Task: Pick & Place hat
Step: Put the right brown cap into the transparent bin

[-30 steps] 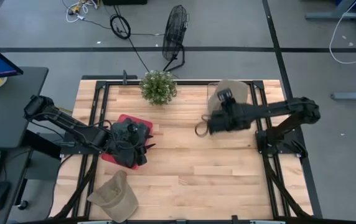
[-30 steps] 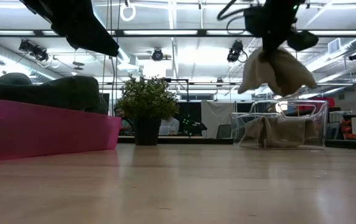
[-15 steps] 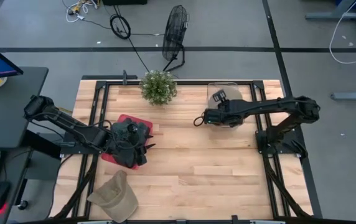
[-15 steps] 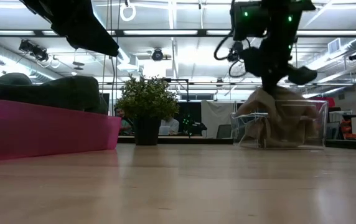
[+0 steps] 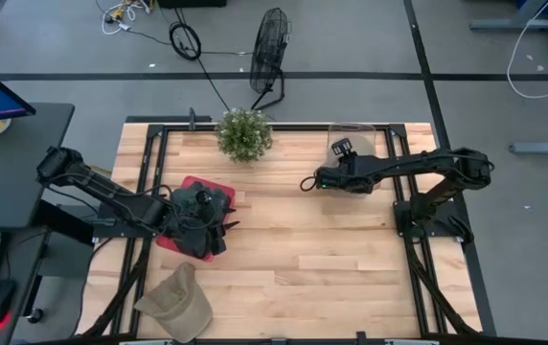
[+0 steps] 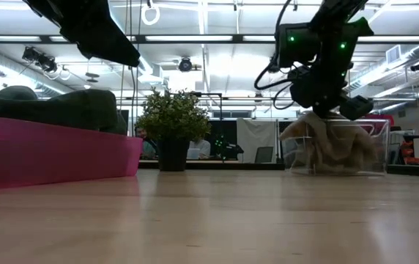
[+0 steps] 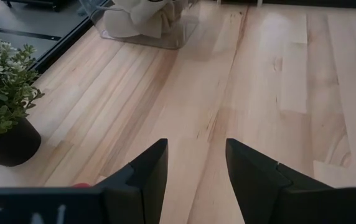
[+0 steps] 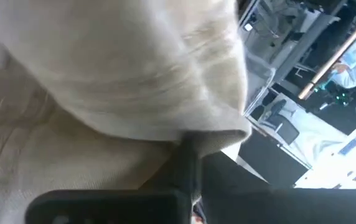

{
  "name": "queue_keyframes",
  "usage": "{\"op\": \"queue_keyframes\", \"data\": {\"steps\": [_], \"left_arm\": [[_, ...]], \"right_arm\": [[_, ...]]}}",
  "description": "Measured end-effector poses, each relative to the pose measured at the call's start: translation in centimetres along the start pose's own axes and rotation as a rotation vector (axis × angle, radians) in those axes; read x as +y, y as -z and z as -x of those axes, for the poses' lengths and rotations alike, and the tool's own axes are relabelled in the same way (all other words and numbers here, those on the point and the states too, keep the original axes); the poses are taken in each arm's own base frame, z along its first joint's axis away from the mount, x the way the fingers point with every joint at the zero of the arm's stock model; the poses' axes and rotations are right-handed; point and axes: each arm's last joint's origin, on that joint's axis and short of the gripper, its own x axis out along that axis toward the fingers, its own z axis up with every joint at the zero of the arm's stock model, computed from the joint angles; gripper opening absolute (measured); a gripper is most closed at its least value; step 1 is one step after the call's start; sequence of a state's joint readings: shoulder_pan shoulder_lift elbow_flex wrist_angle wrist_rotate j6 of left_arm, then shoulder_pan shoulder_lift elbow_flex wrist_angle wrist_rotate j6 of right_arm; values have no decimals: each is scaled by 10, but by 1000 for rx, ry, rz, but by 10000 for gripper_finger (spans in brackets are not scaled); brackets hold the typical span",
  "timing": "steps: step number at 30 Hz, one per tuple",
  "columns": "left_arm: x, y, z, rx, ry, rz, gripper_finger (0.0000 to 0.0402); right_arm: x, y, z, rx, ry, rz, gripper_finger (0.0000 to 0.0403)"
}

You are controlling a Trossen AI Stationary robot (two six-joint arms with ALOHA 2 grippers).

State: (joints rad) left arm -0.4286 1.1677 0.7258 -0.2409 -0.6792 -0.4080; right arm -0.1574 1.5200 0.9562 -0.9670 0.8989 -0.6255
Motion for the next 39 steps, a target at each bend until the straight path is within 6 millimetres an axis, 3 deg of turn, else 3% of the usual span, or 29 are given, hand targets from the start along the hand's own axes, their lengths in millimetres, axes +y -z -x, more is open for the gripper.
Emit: {"op": "queue_keyframes", "data": {"steps": [8, 13, 17, 20, 23, 31, 39], "left_arm": [[0, 0, 0, 0, 0, 1, 165], [0, 0, 0, -1, 0, 1, 165], [0, 0, 0, -1, 1, 2, 165], [0, 0, 0, -1, 1, 2, 165], [0, 0, 0, -2, 1, 3, 165], [0, 0, 0, -1, 1, 32, 165], [0, 0, 0, -1, 2, 35, 165]], "right_arm": [[1, 6, 2, 29, -5, -148, 63], [-6, 8, 18, 20, 1, -333, 98], [-17, -1, 38, -89, 5, -447, 125], [-25, -12, 45, -240, -126, -575, 138], [-30, -15, 42, -289, -232, -773, 146], [-39, -3, 21, -116, -397, -1455, 157], [-46, -1, 14, -105, -433, -1616, 158]]}}
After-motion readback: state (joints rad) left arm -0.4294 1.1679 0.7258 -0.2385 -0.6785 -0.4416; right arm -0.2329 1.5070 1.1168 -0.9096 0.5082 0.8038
